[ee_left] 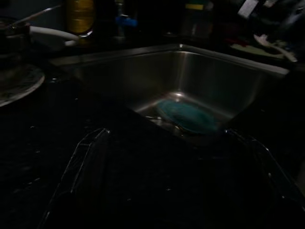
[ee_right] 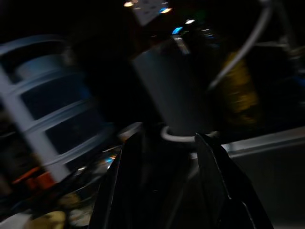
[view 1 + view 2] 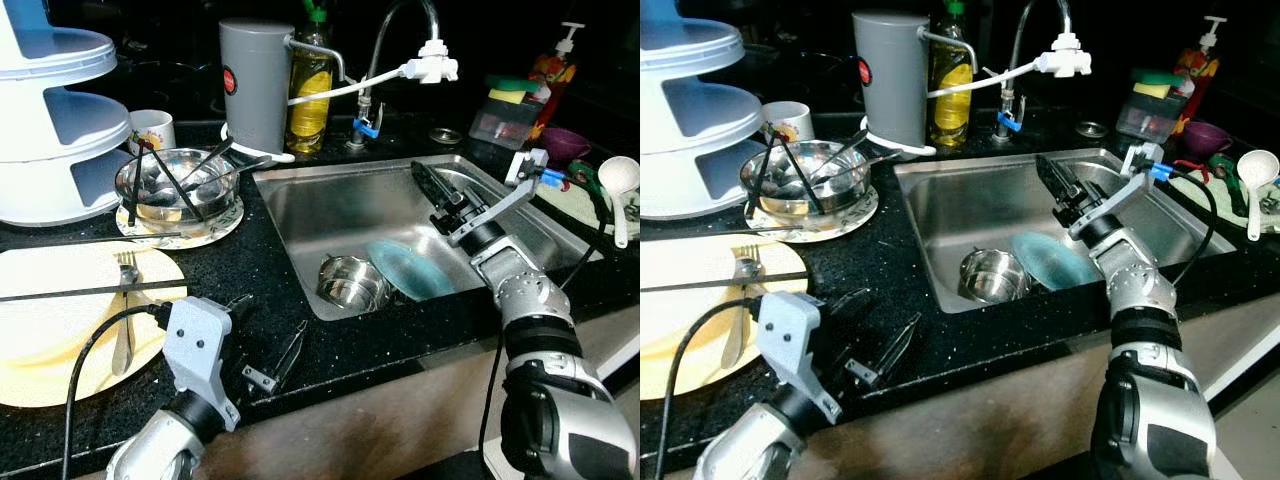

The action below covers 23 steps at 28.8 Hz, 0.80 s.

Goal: Kitchen organization

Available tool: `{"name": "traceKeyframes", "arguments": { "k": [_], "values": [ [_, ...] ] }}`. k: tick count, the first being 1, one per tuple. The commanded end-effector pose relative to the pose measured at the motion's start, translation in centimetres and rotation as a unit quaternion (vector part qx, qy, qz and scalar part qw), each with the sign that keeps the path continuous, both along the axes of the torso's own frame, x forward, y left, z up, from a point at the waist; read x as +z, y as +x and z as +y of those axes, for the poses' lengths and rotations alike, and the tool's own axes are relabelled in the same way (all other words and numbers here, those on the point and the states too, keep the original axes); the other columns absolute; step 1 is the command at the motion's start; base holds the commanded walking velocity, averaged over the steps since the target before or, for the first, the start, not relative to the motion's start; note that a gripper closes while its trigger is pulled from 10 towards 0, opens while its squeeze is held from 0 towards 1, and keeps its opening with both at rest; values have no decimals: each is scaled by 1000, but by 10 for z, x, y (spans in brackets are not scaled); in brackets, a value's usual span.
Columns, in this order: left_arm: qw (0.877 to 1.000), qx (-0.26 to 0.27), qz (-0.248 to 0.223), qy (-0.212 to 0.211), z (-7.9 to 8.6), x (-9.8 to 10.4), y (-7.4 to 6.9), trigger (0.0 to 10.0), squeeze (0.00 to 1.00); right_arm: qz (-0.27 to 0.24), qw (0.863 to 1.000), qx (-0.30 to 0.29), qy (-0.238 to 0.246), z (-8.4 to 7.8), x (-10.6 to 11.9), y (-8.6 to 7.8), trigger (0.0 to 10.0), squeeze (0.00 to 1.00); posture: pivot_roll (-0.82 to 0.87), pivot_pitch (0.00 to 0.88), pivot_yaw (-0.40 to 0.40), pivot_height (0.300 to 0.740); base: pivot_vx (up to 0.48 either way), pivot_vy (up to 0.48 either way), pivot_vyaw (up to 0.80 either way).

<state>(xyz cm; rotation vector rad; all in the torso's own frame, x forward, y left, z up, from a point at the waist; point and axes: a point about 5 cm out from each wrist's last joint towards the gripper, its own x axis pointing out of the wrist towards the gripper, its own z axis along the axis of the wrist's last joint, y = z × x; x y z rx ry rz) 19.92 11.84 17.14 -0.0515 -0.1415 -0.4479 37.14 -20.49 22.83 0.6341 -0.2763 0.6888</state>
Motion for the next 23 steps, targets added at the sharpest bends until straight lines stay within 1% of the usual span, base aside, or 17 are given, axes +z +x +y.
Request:
{"name": "traceKeyframes", "arguments": {
  "k": [1, 2, 5, 7, 8, 12, 14, 17, 18, 19, 20, 23],
  "values": [
    [1000, 7, 18, -1, 0, -5, 3, 10000, 0, -10, 1000, 22, 8, 3, 3, -4, 10000, 0, 55, 0, -99, 740, 0, 0, 0],
    [1000, 6, 24, -5, -2, -5, 6, 10000, 0, -20, 999, 36, 15, 4, 6, -9, 10000, 0, 50, 0, -92, 740, 0, 0, 0],
    [1000, 1, 27, -9, -4, -3, 8, 10000, 0, -28, 998, 54, 23, 8, 9, -15, 10000, 0, 44, 0, -91, 740, 0, 0, 0],
    [1000, -10, 26, -12, -7, -2, 9, 10000, 0, -32, 997, 72, 23, 12, 8, -20, 10000, 0, 43, 0, -90, 740, -296, 0, 0],
    [999, -24, 25, -10, -11, 0, 9, 10000, 0, -31, 996, 83, 19, 16, 7, -24, 10000, 0, 39, 0, -89, 740, -307, 0, 0],
    [998, -59, 20, -16, -19, 5, 6, 10000, 0, -28, 995, 91, 20, 18, 6, -29, 10000, 0, 43, 0, -85, 740, -331, 0, 0],
    [997, -76, 16, -21, -22, 12, 5, 10000, 0, -24, 994, 99, 29, 22, 5, -31, 10000, 0, 49, 0, -83, 740, -386, 0, 0],
    [997, -75, 15, -16, -22, 12, 6, 10000, 0, -18, 994, 107, 23, 26, 1, -31, 10000, 0, 57, 0, -81, 740, -401, 0, 0],
    [997, -72, 16, -14, -21, 11, 6, 10000, 0, -10, 994, 111, 16, 32, -3, -32, 10000, 0, 67, 0, -87, 740, -416, 0, 0],
    [997, -72, 16, -14, -21, 11, 6, 10000, 0, -10, 994, 111, 16, 32, -3, -32, 10000, 0, 67, 0, -87, 740, -416, 0, 0],
    [997, -68, 18, -10, -19, 10, 6, 10000, 0, -1, 994, 111, 2, 39, -9, -33, 10000, 0, 69, 0, -85, 740, -412, 0, 0],
    [998, -65, 19, -8, -17, 9, 7, 10000, 0, 5, 994, 107, -4, 42, -12, -33, 10000, 0, 70, 0, -83, 740, -412, 0, 0]
  ]
}}
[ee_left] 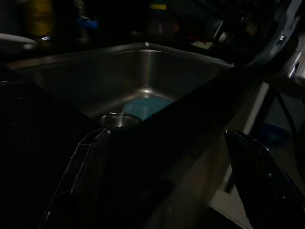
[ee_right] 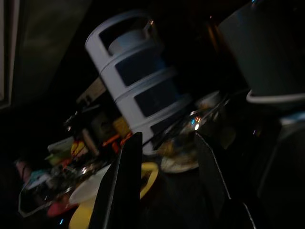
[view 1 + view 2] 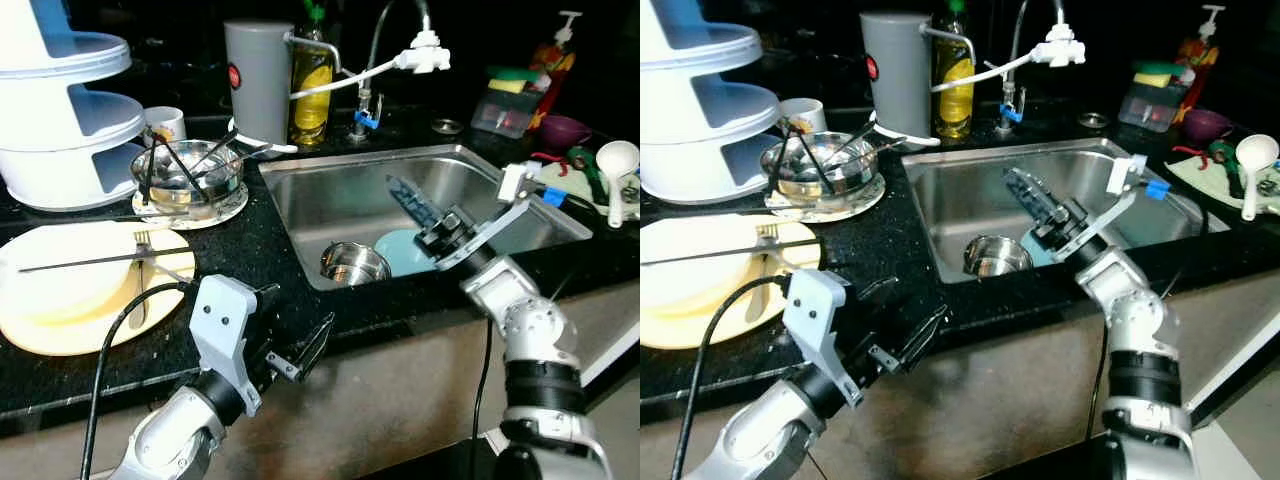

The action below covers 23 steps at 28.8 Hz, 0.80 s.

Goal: Kitchen organization

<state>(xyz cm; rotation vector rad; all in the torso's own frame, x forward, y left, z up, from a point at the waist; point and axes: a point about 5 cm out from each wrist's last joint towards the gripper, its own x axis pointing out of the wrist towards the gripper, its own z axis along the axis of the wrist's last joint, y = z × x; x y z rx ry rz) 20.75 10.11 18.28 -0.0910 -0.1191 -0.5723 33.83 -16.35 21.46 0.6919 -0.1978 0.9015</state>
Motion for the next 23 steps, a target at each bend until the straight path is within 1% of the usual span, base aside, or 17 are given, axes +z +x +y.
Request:
{"name": "traceKeyframes", "arguments": {
  "k": [1, 3, 4, 5, 8, 10, 12, 13, 14, 15, 16, 17, 18, 19, 20, 21, 23],
  "values": [
    [1000, 1, 7, 7, 2, -3, -1, 10000, 0, 8, 1000, -19, -18, 6, -5, 1, 10000, 0, 78, 0, -83, 740, -416, 0, 0],
    [1000, 0, 7, 8, 3, -3, 0, 10000, 0, 25, 999, -41, -25, 8, -13, 3, 10000, 0, 79, 0, -83, 740, -414, 0, 0],
    [1000, 0, 7, 8, 3, -3, 0, 10000, 0, 25, 999, -41, -25, 8, -13, 3, 10000, 0, 79, 0, -83, 740, -416, 0, 0],
    [1000, 2, 10, 15, 5, -6, 2, 10000, 0, 34, 996, -62, -62, 11, -24, 3, 10000, 0, 79, 0, -83, 740, -412, 0, 0],
    [1000, 11, 16, 21, 11, -10, 7, 10000, 0, 54, 989, -90, -103, 11, -40, 1, 10000, 0, 72, 0, -81, 740, -406, 0, 0],
    [1000, 14, 18, 22, 12, -11, 8, 10000, 0, 58, 988, -96, -111, 11, -43, 0, 10000, 0, 72, 0, -81, 740, -405, 0, 0],
    [999, 23, 25, 27, 16, -18, 11, 10000, 0, 72, 976, -131, -160, 9, -55, -3, 10000, 0, 58, 0, -78, 740, -343, 0, 0],
    [999, 23, 25, 27, 16, -18, 11, 10000, 0, 72, 976, -131, -160, 9, -55, -3, 10000, 0, 58, 0, -78, 740, -315, 0, 0],
    [999, 28, 29, 31, 17, -22, 12, 10000, 0, 72, 968, -147, -191, 9, -60, -5, 10000, 0, 55, 0, -78, 740, -274, 0, 0],
    [998, 36, 32, 35, 19, -25, 14, 10000, 0, 69, 964, -160, -202, 9, -64, -8, 10000, 0, 54, 0, -78, 740, 0, 0, 0],
    [997, 47, 36, 40, 21, -29, 17, 10000, 0, 63, 957, -177, -220, 8, -67, -11, 10000, 0, 51, 0, -76, 740, 0, 0, 0],
    [997, 47, 36, 40, 21, -29, 17, 10000, 0, 63, 957, -177, -220, 8, -67, -11, 10000, 0, 51, 0, -76, 740, 0, 0, 0],
    [997, 56, 38, 48, 22, -34, 19, 10000, 0, 63, 954, -177, -235, 8, -72, -14, 10000, 0, 47, 0, -74, 740, 0, 0, 0],
    [996, 65, 43, 53, 23, -40, 20, 10000, 0, 77, 955, -163, -235, 9, -79, -18, 10000, 0, 41, 0, -72, 740, 0, 0, 0],
    [994, 78, 50, 59, 26, -47, 22, 10000, 0, 97, 963, -129, -215, 11, -86, -24, 10000, 0, 39, 0, -70, 740, 0, 0, 0],
    [993, 84, 52, 60, 27, -50, 22, 10000, 0, 101, 967, -117, -202, 12, -87, -26, 10000, 0, 39, 0, -70, 740, 0, 0, 0],
    [989, 113, 64, 72, 31, -59, 24, 10000, 0, 104, 966, -120, -206, 15, -92, -28, 10000, 0, 41, 0, -69, 740, 0, 0, 800]
  ]
}}
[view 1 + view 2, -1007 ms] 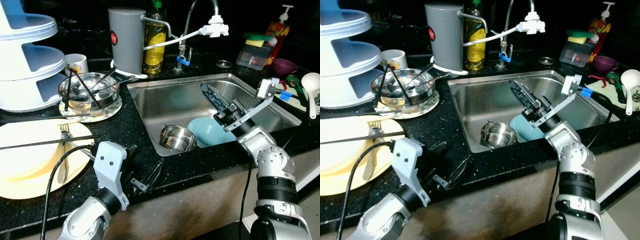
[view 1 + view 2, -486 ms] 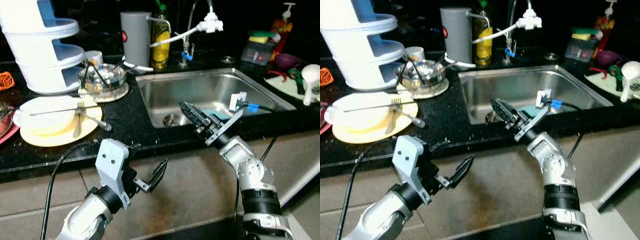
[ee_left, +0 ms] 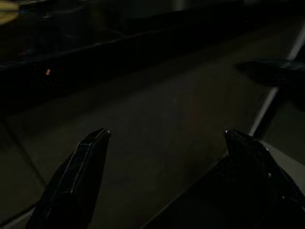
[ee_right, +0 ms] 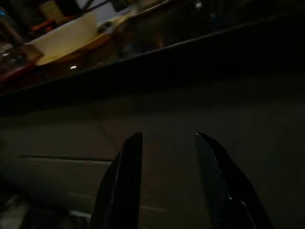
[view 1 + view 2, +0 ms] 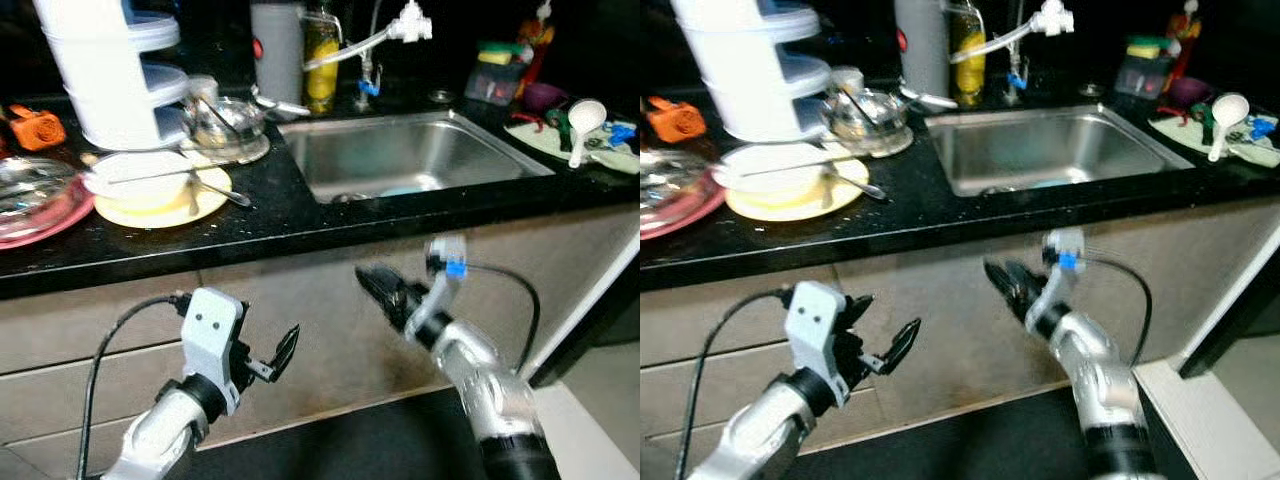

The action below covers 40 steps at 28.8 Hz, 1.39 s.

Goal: Kitchen organization

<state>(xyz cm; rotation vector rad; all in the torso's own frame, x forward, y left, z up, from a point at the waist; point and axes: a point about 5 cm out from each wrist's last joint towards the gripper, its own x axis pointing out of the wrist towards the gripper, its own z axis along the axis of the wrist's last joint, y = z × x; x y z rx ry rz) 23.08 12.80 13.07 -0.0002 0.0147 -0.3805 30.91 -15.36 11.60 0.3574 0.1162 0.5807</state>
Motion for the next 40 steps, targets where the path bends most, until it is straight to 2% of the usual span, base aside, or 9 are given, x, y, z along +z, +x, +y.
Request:
{"name": "traceKeyframes", "arguments": {
  "k": [1, 3, 6, 10, 14, 16, 24, 40],
  "values": [
    [999, 32, 16, 12, 6, -10, 2, 10000, 0, -15, 1000, 18, -2, 9, 4, -1, 10000, 0, 42, 0, -68, 740, 0, 0, 800],
    [998, 65, 21, 3, 12, -13, 4, 10000, 0, -19, 999, 29, -11, 18, -4, -5, 10000, 0, 50, 0, -69, 740, 0, 0, 791],
    [996, 84, 19, 1, 15, -14, 6, 10000, 0, -17, 999, 30, -12, 24, -9, -8, 10000, 0, 52, 0, -69, 740, 0, 0, 779],
    [993, 114, 10, 4, 20, -17, 8, 10000, 0, -28, 999, 28, -27, 23, -10, -7, 10000, 0, 48, 0, -68, 740, 0, 0, 773],
    [994, 113, 6, 10, 16, -19, 14, 10000, 0, -26, 999, 25, -17, 20, -10, -7, 10000, 0, 52, 0, -69, 740, 0, 0, 769],
    [994, 105, 7, 2, 14, -22, 23, 10000, 0, -24, 1000, 14, 4, 15, -9, -6, 10000, 0, 52, 0, -61, 740, 0, 0, 769],
    [995, 99, 9, -6, 14, -23, 24, 10000, 0, -33, 999, 16, 15, 16, -8, -7, 10000, 0, 44, 0, -46, 740, 0, 0, 769],
    [996, 93, -10, 7, 11, -20, 27, 10000, 0, -51, 996, 68, 26, 26, -1, -12, 10000, 0, 38, 0, -43, 740, 0, 0, 769]
  ]
}}
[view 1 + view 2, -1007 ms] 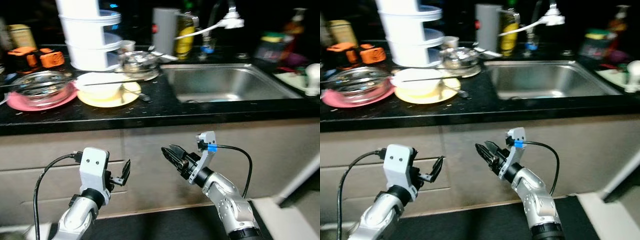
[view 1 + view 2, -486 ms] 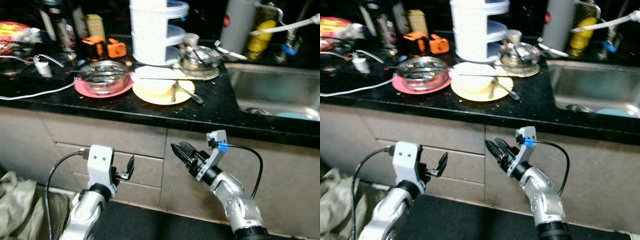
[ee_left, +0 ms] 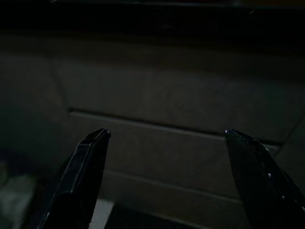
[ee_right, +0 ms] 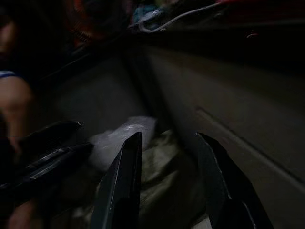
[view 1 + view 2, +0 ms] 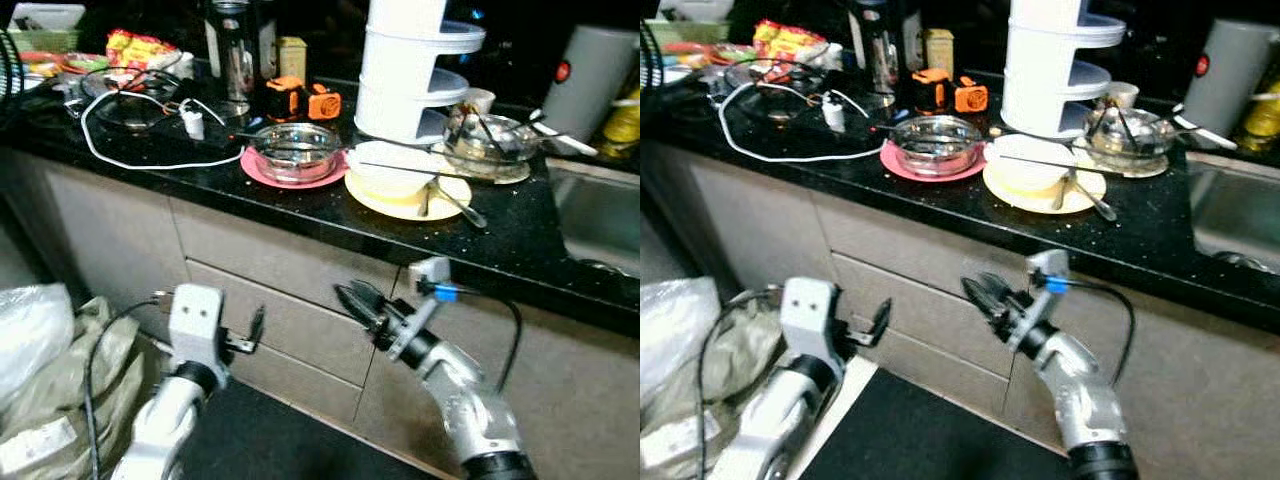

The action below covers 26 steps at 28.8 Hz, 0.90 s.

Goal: Kitchen organization

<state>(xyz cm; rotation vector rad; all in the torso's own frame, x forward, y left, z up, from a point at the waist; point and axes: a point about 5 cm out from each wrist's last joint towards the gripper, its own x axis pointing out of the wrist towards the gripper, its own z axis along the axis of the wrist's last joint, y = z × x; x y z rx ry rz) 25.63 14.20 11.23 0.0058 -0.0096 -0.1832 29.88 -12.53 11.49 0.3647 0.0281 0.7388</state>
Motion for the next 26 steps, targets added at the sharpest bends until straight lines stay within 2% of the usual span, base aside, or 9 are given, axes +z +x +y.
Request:
{"name": "traceKeyframes", "arguments": {
  "k": [1, 4, 7, 9, 13, 18, 23, 24, 26],
  "values": [
    [1000, -8, 3, 5, -4, -2, 1, 10000, 0, 1, 1000, -1, 4, -2, 0, -2, 10000, 0, 38, 0, -43, 740, 0, 0, 769],
    [1000, -10, 3, 4, -4, -2, 1, 10000, 0, 2, 1000, -1, 8, -3, 0, -2, 10000, 0, 36, 0, -43, 740, 0, 0, 740],
    [1000, -18, 2, -3, -6, -2, 2, 10000, 0, 16, 999, -18, 26, -7, 1, 2, 10000, 0, 29, 0, -35, 740, 0, 0, 0],
    [1000, -22, -2, -5, -6, 0, 3, 10000, 0, 5, 998, -12, 66, -7, 11, 1, 10000, 0, 30, 0, -33, 740, 0, 0, 0],
    [999, -40, -29, -11, -8, 10, 3, 10000, 0, -22, 987, -7, 157, -3, 39, 3, 10000, 0, 21, 0, -35, 740, 0, 0, 0],
    [993, -49, -105, -33, -6, 53, 10, 10000, 0, -89, 973, 1, 215, 1, 92, 13, 10000, 0, 24, 0, -35, 740, 280, 0, 0],
    [991, -44, -122, -30, -1, 64, 11, 10000, 0, -106, 971, -7, 215, -1, 105, 17, 10000, 0, 30, 0, -36, 740, 392, 0, 0],
    [990, -39, -133, -24, 6, 71, 13, 10000, 0, -127, 970, -19, 206, -4, 121, 23, 10000, 0, 37, 0, -38, 740, 401, 0, 0],
    [990, -34, -135, -18, 10, 72, 13, 10000, 0, -141, 973, -31, 179, -6, 130, 27, 10000, 0, 37, 0, -37, 740, 411, 0, 0]
  ]
}}
